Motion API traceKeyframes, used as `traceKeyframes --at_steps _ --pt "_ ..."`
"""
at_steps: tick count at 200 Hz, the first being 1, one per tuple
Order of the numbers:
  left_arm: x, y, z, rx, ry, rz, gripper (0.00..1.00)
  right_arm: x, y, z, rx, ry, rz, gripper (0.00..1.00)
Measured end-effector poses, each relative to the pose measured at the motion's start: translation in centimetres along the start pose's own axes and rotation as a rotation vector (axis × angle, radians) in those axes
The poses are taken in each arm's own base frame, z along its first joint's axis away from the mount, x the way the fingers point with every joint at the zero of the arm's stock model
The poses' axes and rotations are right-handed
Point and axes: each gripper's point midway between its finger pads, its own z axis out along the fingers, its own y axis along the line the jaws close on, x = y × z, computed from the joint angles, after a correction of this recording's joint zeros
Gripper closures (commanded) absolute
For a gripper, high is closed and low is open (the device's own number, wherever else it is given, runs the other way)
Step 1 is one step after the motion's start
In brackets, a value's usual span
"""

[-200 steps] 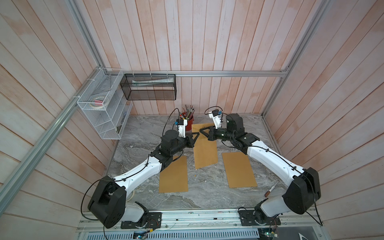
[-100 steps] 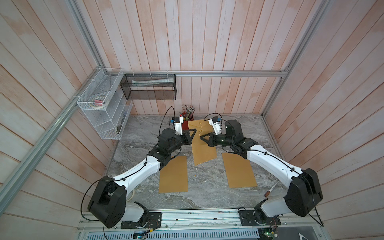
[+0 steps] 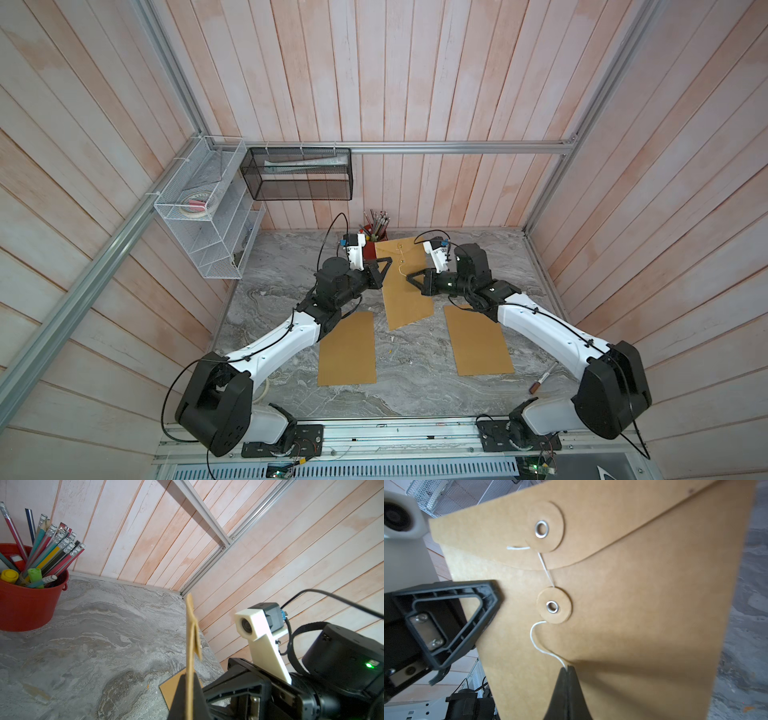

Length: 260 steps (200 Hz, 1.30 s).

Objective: Open the file bag

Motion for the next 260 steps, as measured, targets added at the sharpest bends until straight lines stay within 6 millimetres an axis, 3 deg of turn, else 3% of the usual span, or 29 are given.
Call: traceKeyframes --at_steps 108,177,260 --pt "0.6 0.1 -0.4 0.007 0.011 -0.001 1.00 -1.9 -3.8 -1.9 0.110 -0.050 0.029 1.00" --pt "1.4 -0.2 -0.6 0.039 0.032 -0.003 1.00 -5.4 -2.6 -2.7 0.109 -0.107 -0.031 1.00" --pt "2.3 -0.2 -0.9 0.064 0.051 -0.026 1.00 -6.9 -2.0 -2.5 0.101 -0.116 -0.061 1.00"
